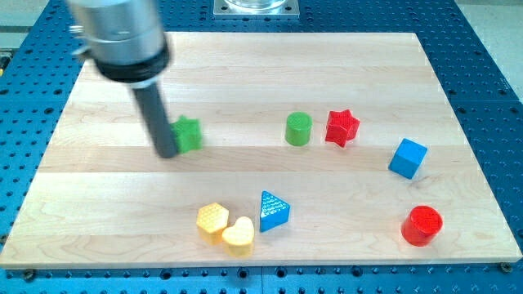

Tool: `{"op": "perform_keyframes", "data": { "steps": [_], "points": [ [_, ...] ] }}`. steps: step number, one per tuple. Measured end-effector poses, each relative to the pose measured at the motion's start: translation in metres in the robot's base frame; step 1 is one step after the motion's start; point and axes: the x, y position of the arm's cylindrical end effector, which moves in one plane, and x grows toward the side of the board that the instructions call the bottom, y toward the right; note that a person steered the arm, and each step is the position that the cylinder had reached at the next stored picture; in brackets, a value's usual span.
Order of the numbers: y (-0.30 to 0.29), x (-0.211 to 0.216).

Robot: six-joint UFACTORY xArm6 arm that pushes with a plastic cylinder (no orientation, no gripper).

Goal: Push the green star closer to the green circle

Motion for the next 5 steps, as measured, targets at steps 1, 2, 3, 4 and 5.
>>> {"op": "perform_keyframes", "data": {
  "steps": [1,2,3,4,5],
  "points": [
    [0.054,-0.001],
    [0.019,-0.003],
    [-0.030,-0.024],
    [-0.018,-0.046],
    [0.025,-0.048]
  ]
}}
